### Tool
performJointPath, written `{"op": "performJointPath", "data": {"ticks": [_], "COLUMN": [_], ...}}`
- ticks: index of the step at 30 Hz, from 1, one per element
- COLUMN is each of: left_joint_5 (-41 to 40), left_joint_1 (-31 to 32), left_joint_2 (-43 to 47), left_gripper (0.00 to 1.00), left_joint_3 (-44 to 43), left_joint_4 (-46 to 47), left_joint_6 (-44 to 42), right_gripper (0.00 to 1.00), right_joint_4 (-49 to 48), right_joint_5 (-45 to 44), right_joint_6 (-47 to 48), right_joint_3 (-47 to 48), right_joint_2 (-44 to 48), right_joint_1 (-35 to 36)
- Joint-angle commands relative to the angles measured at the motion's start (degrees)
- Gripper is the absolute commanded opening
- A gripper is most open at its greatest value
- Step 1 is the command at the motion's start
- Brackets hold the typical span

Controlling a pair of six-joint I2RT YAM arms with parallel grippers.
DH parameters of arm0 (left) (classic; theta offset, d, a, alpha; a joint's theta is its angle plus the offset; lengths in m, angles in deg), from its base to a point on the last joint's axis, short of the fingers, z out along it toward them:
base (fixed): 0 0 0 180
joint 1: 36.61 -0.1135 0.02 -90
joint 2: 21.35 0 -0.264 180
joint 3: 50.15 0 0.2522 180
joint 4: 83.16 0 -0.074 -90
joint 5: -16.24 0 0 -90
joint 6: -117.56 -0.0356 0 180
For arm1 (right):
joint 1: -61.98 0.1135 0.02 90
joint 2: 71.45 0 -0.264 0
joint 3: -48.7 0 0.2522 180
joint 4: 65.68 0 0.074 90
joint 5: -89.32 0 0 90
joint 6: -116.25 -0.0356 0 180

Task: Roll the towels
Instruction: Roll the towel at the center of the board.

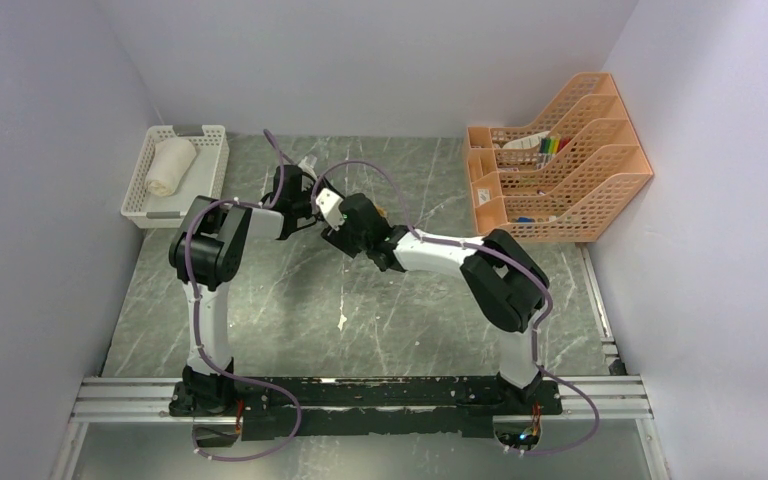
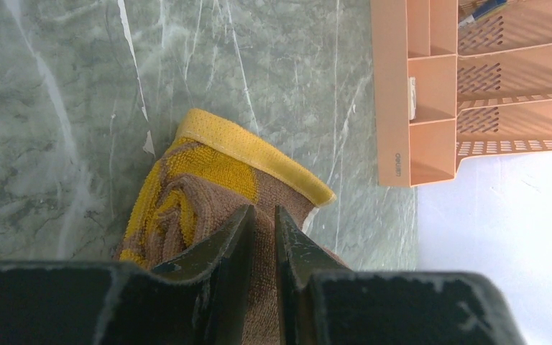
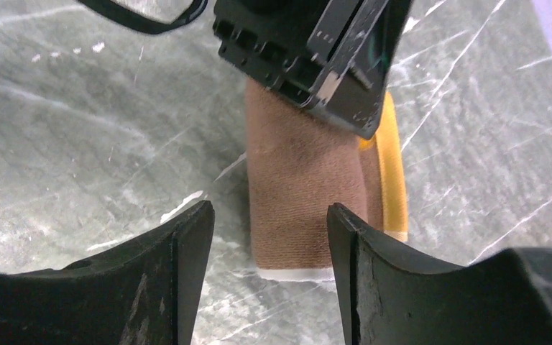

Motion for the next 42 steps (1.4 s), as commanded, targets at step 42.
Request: {"op": "performJointPath", "data": {"ticks": [42], "left_joint_5": [-2.5], "left_joint_1": [0.3], "left_joint_2": [2.9], "left_gripper": [0.29], "left_joint_3": [2.9], "left_joint_4": [-2.6], "left_joint_6": [-3.4], "right_gripper": [0.49], "right_joint_4": [12.9], "right_joint_5": [22.1], "right_joint_6": [-12.9], "right_joint_3": [10.9], "right_joint_2": [-6.1], "right_joint_1": [-7.5]}}
